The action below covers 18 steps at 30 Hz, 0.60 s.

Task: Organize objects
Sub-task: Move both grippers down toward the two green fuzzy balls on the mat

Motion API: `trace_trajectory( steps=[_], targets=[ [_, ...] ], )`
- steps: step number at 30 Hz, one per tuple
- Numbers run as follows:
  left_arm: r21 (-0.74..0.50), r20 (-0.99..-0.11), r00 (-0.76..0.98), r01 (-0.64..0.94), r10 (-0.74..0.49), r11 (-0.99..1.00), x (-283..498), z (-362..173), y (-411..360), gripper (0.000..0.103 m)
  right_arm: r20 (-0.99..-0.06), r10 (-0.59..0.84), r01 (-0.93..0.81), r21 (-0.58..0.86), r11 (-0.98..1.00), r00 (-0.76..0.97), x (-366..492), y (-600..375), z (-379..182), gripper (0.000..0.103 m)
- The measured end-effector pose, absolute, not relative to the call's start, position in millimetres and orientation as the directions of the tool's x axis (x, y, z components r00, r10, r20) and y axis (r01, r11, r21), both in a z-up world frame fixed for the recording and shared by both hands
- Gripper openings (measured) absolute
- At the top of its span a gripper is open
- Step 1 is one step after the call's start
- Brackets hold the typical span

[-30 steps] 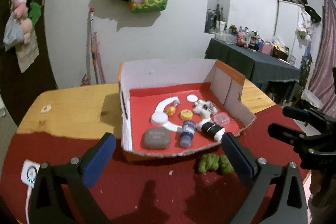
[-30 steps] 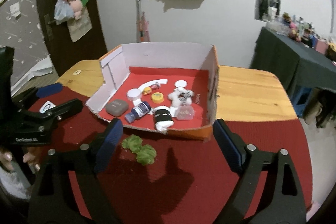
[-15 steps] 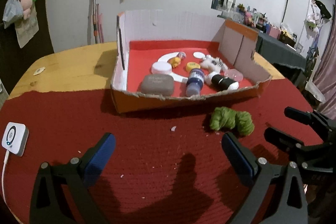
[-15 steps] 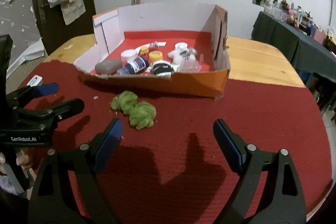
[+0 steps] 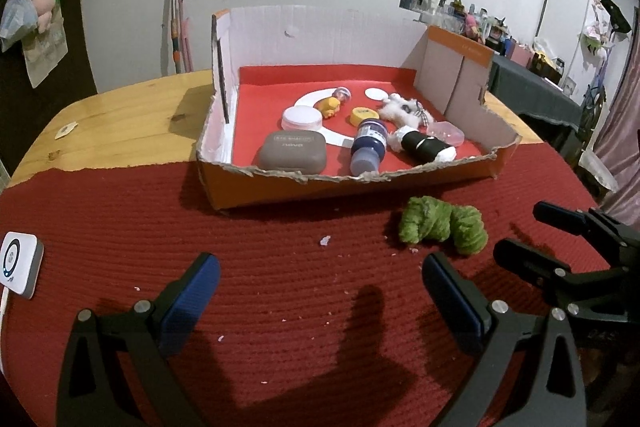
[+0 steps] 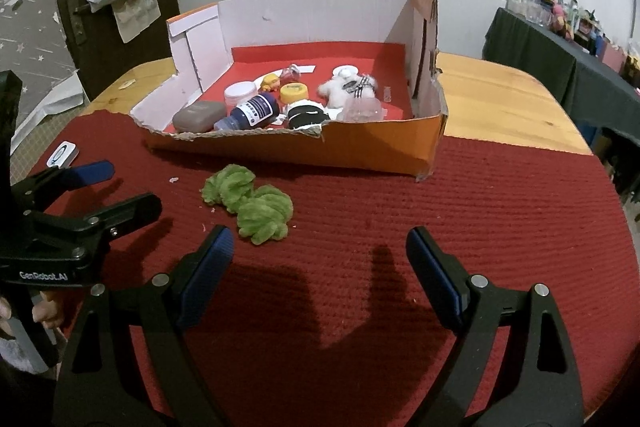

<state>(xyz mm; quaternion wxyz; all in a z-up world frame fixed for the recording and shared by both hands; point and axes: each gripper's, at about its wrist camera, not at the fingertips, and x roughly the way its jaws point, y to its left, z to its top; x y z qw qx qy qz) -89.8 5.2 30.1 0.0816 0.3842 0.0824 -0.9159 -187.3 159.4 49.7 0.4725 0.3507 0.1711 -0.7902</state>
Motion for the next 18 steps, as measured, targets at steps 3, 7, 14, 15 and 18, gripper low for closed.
trace_trajectory(
  steps=[3, 7, 14, 15, 18],
  targets=[
    [-0.09, -0.72, -0.689, 0.212, -0.083, -0.973, -90.3, 29.2, 4.4, 0.103, -0.722, -0.625, 0.869, 0.065, -0.49, -0.298, -188.8, 157.2, 49.3, 0.089],
    [-0.097, -0.723, -0.686, 0.215, -0.08, -0.972, -88.8, 28.8, 1.0, 0.103, -0.741, -0.618, 0.878, 0.08, -0.471, -0.264, -190.9, 149.6, 46.3, 0.089],
    [-0.106, -0.73, -0.68, 0.22, -0.075, -0.97, -88.3, 28.1, -7.1, 0.103, -0.769, -0.573, 0.893, 0.004, -0.449, -0.285, -191.3, 129.2, 39.7, 0.089],
    [-0.107, -0.732, -0.678, 0.22, -0.074, -0.97, -88.8, 27.5, -7.9, 0.103, -0.774, -0.564, 0.897, -0.012, -0.441, -0.288, -191.0, 126.2, 38.5, 0.089],
    [-0.111, -0.739, -0.671, 0.217, -0.066, -0.97, -91.6, 25.6, -9.0, 0.103, -0.784, -0.545, 0.901, -0.04, -0.432, -0.296, -192.1, 121.0, 34.3, 0.089]
  ],
)
